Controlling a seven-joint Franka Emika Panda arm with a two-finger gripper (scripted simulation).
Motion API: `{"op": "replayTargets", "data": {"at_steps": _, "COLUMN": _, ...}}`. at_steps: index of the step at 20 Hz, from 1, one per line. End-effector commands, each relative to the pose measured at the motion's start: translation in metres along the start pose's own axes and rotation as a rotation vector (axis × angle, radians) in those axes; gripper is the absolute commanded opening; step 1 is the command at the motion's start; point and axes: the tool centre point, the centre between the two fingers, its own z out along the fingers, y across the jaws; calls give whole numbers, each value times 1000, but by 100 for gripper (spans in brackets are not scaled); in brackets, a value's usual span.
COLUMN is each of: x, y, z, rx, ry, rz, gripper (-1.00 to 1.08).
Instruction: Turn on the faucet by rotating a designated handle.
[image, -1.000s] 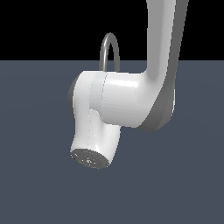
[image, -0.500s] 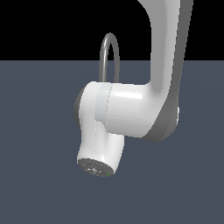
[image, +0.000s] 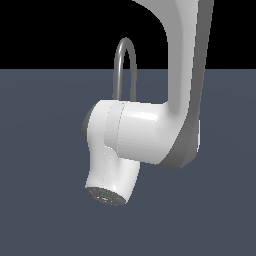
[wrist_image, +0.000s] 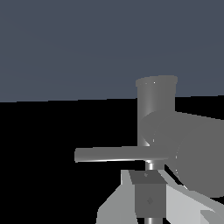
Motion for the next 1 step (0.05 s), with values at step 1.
{"op": "replayTargets", "data": {"at_steps": 1, "x": 66, "y": -8, "z": -11, "rx": 5, "ry": 103, "rz": -32, "gripper": -100}}
